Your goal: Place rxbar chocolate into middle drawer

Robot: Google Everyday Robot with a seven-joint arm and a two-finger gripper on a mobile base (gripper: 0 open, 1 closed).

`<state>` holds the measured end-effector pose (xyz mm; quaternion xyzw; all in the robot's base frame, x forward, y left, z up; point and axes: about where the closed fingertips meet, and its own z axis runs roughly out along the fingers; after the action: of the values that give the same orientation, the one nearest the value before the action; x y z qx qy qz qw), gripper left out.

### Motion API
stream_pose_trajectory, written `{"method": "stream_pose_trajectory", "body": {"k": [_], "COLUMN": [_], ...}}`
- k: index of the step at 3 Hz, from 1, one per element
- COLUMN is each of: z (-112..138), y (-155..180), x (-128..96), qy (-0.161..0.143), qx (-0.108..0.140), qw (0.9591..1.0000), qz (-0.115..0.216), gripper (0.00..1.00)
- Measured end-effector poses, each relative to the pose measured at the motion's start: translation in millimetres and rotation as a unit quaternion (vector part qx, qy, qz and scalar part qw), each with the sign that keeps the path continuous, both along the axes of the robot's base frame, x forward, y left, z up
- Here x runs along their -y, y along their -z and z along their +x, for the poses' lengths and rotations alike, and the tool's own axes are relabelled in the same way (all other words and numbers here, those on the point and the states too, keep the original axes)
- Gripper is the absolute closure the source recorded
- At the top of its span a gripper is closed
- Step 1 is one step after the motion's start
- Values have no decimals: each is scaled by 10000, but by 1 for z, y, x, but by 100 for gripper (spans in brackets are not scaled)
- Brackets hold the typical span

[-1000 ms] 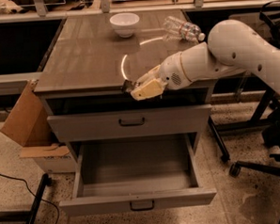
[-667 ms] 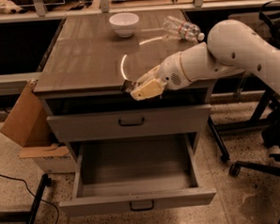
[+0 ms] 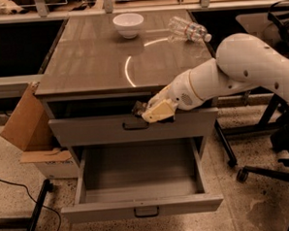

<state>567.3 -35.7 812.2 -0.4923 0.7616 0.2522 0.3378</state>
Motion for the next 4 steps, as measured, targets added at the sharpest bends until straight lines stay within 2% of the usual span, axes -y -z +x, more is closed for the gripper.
{"method": "stream_pose_trajectory", "body": {"k": [1,3,4], "z": [-29,-60,-60], "y": [34,118,127], "x": [5,7,7], "qy": [97,394,427], "qx": [-348,-1079,-1154], "qw": [9993,9932,9922], "qz": [17,207,209], "gripper": [100,100,100]}}
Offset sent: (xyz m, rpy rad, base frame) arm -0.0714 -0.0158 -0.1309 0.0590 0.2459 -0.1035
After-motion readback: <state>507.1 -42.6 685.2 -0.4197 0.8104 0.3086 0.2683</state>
